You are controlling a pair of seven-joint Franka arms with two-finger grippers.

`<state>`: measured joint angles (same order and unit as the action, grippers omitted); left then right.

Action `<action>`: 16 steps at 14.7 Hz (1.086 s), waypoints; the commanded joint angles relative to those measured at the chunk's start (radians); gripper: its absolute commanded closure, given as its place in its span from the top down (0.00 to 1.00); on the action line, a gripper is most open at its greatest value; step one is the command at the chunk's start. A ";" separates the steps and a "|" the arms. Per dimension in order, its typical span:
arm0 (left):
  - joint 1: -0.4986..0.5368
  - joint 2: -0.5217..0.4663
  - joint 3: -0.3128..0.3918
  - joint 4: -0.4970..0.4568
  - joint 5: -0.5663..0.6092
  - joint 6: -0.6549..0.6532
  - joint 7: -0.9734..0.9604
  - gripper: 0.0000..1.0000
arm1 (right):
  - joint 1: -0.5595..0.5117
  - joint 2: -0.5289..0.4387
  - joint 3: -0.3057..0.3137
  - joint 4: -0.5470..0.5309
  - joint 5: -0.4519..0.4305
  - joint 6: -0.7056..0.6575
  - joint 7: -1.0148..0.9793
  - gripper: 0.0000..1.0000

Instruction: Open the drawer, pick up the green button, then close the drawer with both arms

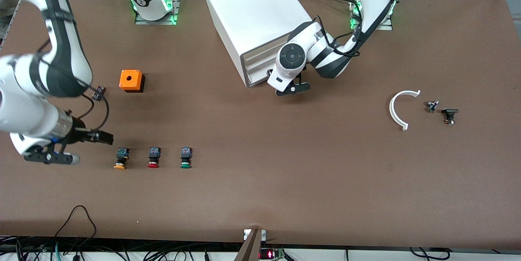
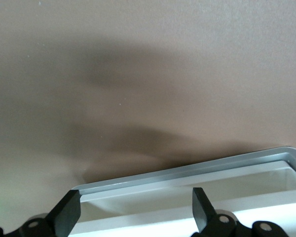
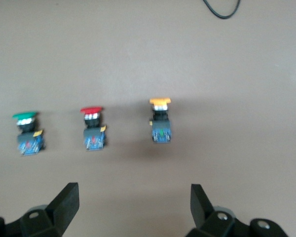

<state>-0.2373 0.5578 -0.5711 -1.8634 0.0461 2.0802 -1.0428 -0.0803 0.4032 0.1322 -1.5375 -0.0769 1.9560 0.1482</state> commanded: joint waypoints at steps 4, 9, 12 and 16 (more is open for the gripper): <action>0.000 -0.006 -0.032 -0.025 -0.069 -0.005 0.001 1.00 | -0.018 -0.289 0.014 -0.155 0.014 -0.182 -0.059 1.00; 0.015 -0.009 -0.053 -0.017 -0.071 -0.006 0.001 1.00 | -0.018 -0.443 -0.009 -0.158 0.092 -0.337 -0.195 1.00; 0.052 -0.025 -0.055 0.009 -0.068 -0.011 0.004 1.00 | -0.016 -0.491 -0.011 -0.136 0.089 -0.394 -0.199 1.00; 0.105 -0.044 -0.044 0.145 -0.048 -0.185 0.079 1.00 | -0.016 -0.480 -0.008 -0.113 0.082 -0.404 -0.193 1.00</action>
<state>-0.1752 0.5355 -0.6093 -1.7865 -0.0023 1.9993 -1.0263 -0.0848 -0.0825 0.1178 -1.6519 -0.0032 1.5515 -0.0249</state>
